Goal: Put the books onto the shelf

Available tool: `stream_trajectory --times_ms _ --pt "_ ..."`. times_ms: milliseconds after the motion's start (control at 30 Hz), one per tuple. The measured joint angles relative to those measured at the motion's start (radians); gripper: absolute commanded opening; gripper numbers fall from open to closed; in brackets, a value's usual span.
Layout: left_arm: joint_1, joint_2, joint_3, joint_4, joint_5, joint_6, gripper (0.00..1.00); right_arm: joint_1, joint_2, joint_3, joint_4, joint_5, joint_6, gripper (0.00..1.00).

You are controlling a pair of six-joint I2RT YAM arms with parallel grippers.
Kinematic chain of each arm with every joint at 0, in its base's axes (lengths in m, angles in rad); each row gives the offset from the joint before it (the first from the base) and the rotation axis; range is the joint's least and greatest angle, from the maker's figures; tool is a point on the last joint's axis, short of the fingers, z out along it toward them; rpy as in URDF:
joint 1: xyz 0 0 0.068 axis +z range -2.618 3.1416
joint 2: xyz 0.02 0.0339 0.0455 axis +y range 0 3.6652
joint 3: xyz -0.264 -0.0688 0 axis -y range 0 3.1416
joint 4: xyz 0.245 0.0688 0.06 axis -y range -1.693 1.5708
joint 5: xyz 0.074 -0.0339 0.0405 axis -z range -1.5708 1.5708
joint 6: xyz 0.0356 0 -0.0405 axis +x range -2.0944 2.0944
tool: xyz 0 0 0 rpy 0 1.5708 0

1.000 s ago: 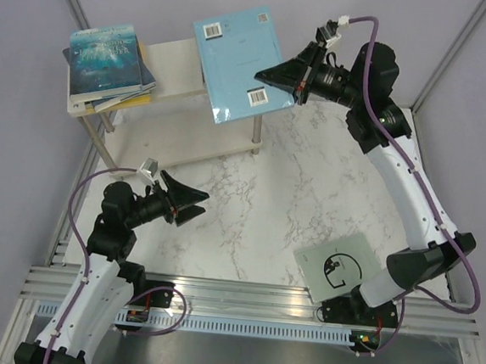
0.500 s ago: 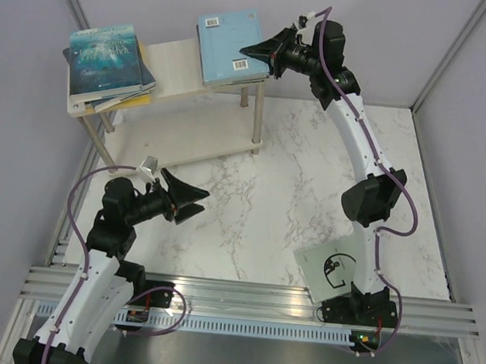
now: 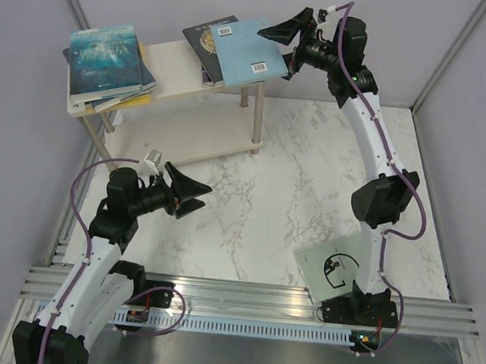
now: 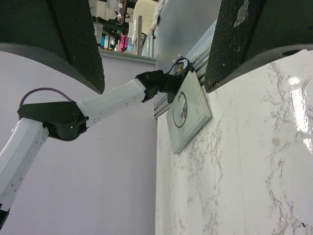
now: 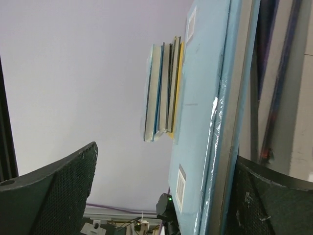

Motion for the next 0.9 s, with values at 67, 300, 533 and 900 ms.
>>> stream_trajectory --times_ms 67,300,533,900 --pt "0.0 0.013 0.009 0.0 0.0 0.008 0.84 -0.013 -0.018 -0.02 -0.012 -0.009 -0.024 0.98" --pt "0.0 0.042 0.016 0.0 0.001 0.024 0.84 -0.031 -0.082 -0.084 -0.075 -0.025 -0.134 0.98" --pt "0.0 0.04 0.016 0.0 0.001 0.026 0.83 -0.032 -0.082 -0.084 -0.251 -0.01 -0.261 0.98" --pt "0.0 0.034 0.016 -0.004 0.001 0.027 0.82 -0.071 -0.1 -0.116 -0.386 0.029 -0.391 0.98"
